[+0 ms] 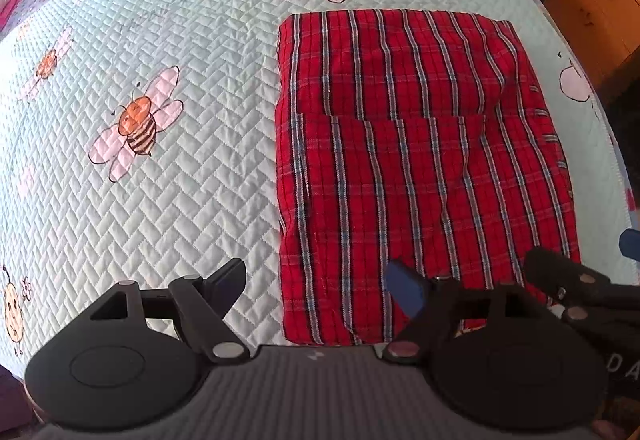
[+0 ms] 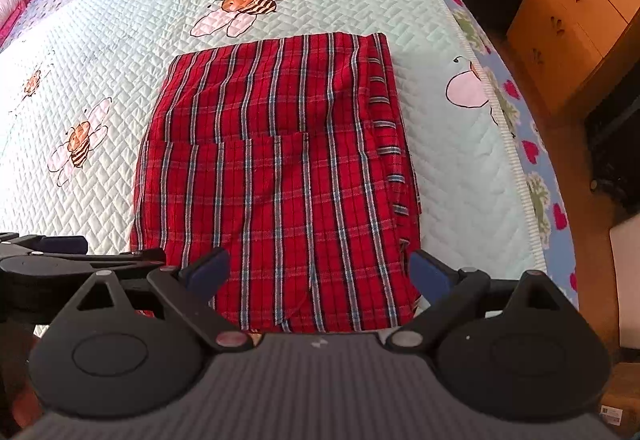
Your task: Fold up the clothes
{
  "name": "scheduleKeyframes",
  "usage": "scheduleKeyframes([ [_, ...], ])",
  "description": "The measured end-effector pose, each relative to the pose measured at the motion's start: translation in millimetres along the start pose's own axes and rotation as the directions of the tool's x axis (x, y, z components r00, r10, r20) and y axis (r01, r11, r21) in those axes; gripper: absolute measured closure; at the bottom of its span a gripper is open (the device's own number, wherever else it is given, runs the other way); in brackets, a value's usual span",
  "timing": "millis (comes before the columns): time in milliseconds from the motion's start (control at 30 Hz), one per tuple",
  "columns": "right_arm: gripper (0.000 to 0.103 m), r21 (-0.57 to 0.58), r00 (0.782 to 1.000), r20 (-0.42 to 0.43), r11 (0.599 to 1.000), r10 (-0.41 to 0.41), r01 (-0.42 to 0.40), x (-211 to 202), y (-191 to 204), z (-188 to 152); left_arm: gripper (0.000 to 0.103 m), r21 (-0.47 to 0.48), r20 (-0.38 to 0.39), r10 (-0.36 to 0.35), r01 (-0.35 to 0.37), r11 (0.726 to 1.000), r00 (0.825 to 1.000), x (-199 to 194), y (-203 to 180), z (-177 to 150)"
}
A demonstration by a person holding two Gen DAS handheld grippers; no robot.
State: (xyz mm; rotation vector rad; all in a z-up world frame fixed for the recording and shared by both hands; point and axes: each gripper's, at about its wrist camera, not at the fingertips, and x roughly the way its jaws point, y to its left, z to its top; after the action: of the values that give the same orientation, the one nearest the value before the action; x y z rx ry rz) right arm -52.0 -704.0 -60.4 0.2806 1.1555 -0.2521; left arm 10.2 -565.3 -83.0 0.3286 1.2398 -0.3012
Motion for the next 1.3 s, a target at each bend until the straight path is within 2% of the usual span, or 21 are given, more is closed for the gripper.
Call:
scheduleKeyframes([
  [267,0.007,0.040,0.999,0.034,0.998,0.037,-0.038,-6,1,-8,0.023,0.026,0.081,0.008,-0.010,1.000,0.997,-13,6,-7],
  [533,0.007,0.071,0.994,0.089,0.995,0.060,-0.067,-18,6,-18,0.023,0.071,0.188,0.000,-0.013,0.997,0.982,-29,15,-16],
  [600,0.007,0.088,0.990,0.111,0.992,0.082,-0.092,-22,5,-21,0.023,0.081,0.229,-0.024,0.006,0.997,0.973,-37,19,-19],
  [700,0.007,0.119,0.978,0.163,0.981,0.132,-0.153,-30,3,-28,0.023,0.103,0.298,-0.017,-0.014,0.995,0.954,-50,22,-25],
  [833,0.007,0.137,0.940,0.296,0.966,0.169,-0.217,-50,4,-41,0.023,0.119,0.418,-0.018,-0.035,0.992,0.908,-73,30,-37],
  [900,0.007,0.125,0.890,0.430,0.966,0.152,-0.226,-73,11,-55,0.022,0.111,0.481,-0.016,-0.043,0.993,0.876,-86,39,-44],
  [933,0.007,0.115,0.851,0.508,0.968,0.136,-0.223,-87,15,-65,0.022,0.105,0.517,-0.012,-0.050,0.993,0.856,-93,44,-48],
  [967,0.006,0.097,0.789,0.605,0.974,0.104,-0.203,-105,23,-78,0.022,0.100,0.554,0.002,-0.068,0.993,0.833,-101,49,-52],
  [1000,0.001,0.084,0.724,0.686,0.981,0.069,-0.172,-119,30,-90,0.022,0.089,0.593,0.023,-0.093,0.992,0.805,-110,54,-56],
  [1033,0.000,0.076,0.650,0.759,0.987,0.032,-0.138,-133,38,-102,0.021,0.076,0.632,0.044,-0.119,0.990,0.774,-119,59,-61],
  [1100,0.000,0.078,0.473,0.880,0.994,-0.035,-0.071,-154,53,-129,0.021,0.037,0.715,0.091,-0.168,0.985,0.693,-139,72,-72],
  [1133,0.000,0.083,0.409,0.911,0.995,-0.055,-0.052,-159,59,-139,0.019,0.022,0.756,0.106,-0.186,0.982,0.646,-149,78,-79],
  [1200,0.000,0.102,0.321,0.944,0.994,-0.082,-0.044,-165,68,-152,0.015,-0.006,0.823,0.130,-0.220,0.976,0.553,-168,90,-92],
  [1233,0.000,0.104,0.292,0.952,0.993,-0.086,-0.046,-167,73,-157,0.010,-0.024,0.846,0.145,-0.235,0.972,0.513,-176,97,-99],
  [1300,0.000,0.095,0.305,0.950,0.993,-0.068,-0.075,-169,79,-158,0.000,-0.063,0.885,0.176,-0.264,0.963,0.431,-191,110,-111],
])
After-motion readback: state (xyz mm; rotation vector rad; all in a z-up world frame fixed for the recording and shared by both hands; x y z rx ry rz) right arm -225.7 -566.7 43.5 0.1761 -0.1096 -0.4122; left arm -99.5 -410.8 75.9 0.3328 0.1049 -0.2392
